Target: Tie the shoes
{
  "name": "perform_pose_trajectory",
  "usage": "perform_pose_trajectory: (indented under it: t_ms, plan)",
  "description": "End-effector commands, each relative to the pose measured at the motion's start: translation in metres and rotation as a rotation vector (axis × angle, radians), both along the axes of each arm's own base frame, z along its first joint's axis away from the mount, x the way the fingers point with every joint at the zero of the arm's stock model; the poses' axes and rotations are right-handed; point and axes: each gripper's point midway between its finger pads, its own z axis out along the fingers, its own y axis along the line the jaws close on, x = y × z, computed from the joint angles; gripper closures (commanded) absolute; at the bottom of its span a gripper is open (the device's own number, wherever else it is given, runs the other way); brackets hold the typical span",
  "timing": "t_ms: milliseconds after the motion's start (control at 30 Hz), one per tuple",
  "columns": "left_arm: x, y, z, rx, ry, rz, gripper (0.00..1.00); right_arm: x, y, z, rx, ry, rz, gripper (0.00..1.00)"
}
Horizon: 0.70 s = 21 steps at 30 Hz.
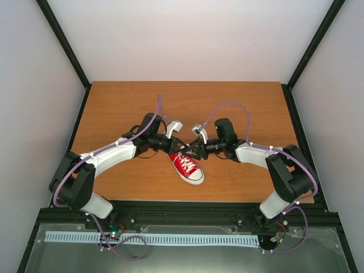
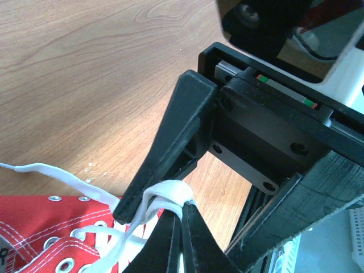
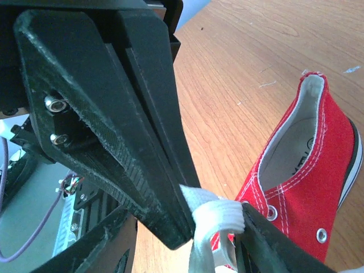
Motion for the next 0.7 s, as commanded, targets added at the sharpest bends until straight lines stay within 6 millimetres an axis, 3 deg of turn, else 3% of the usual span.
perform_pose_trajectory:
  t_ms: [0, 233, 600, 667]
  plan:
    - [0.0007, -0.0027, 0.0164, -0.042, -0.03, -0.013, 0.99, 0.0086, 0.0062, 0.0094, 0.028, -0.049, -0.004, 0.54]
    - [0.0048, -0.0036, 0.0193, -0.047, -0.038, 0.002, 0.99, 0.0016, 0.0056, 0.0031, 0.024, -0.027, 0.033, 0.61]
    - [0.006, -0.0038, 0.0176, -0.05, -0.029, 0.011, 0.99, 0.0086, 0.008, 0.0024, 0.03, -0.029, 0.009, 0.96]
    - [0.0077, -0.003, 0.0178, -0.046, -0.032, 0.024, 0.99, 0.0104, 0.0073, 0.0021, 0.028, -0.033, -0.008, 0.97]
